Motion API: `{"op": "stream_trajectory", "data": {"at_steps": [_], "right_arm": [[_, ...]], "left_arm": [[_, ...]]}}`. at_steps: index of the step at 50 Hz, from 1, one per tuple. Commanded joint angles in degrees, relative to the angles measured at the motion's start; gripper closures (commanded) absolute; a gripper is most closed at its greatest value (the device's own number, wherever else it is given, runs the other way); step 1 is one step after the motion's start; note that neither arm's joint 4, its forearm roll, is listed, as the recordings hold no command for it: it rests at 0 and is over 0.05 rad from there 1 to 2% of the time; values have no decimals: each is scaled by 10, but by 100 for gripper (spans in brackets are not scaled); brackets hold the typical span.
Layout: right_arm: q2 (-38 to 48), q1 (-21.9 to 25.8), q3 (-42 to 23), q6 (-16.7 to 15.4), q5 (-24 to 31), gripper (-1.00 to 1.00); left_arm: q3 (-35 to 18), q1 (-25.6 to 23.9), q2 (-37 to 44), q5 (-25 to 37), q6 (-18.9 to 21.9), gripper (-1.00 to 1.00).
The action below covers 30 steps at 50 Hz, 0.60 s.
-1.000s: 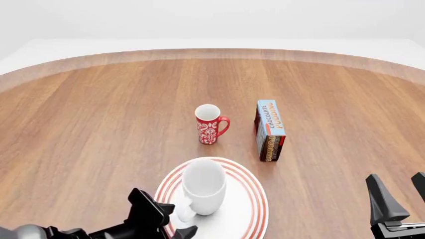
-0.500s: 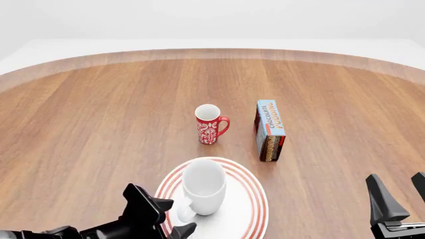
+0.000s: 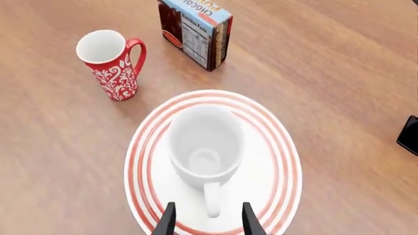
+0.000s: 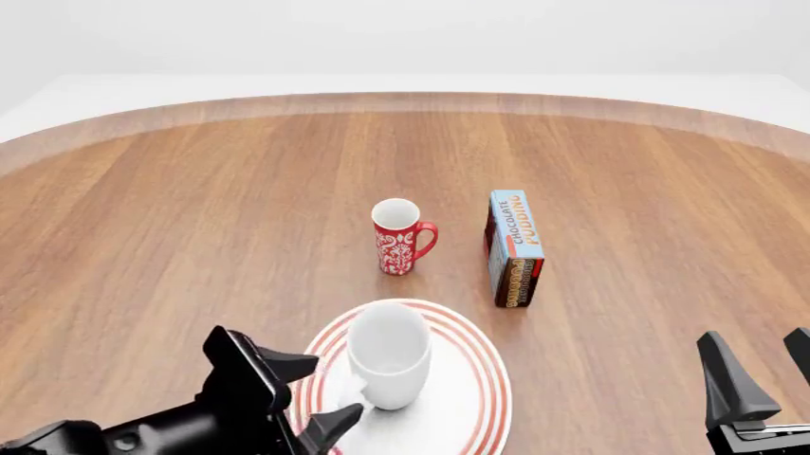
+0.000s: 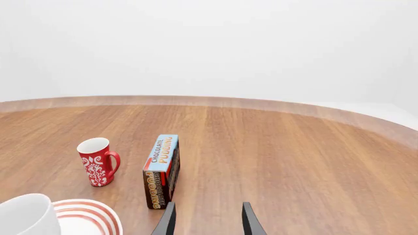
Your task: Pick up the white mug and put it on the plate, and put the chocolate pudding to the right of the plate.
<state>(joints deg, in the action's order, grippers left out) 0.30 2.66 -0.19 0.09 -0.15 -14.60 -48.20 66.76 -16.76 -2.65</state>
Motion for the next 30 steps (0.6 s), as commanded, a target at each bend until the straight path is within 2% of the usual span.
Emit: {"op": "stream_trajectory", "data": {"at_steps": [1,13,30], "right_arm": [[0,0,0,0,0,-100],[0,0,0,0,0,-100],[-1,4,0,-3,0,-100]], "left_arm": [[-12,17,-87,76,23,-100],[-28,43,-168,138,40,-100],[-61,173,-379,281,81,-100]]}}
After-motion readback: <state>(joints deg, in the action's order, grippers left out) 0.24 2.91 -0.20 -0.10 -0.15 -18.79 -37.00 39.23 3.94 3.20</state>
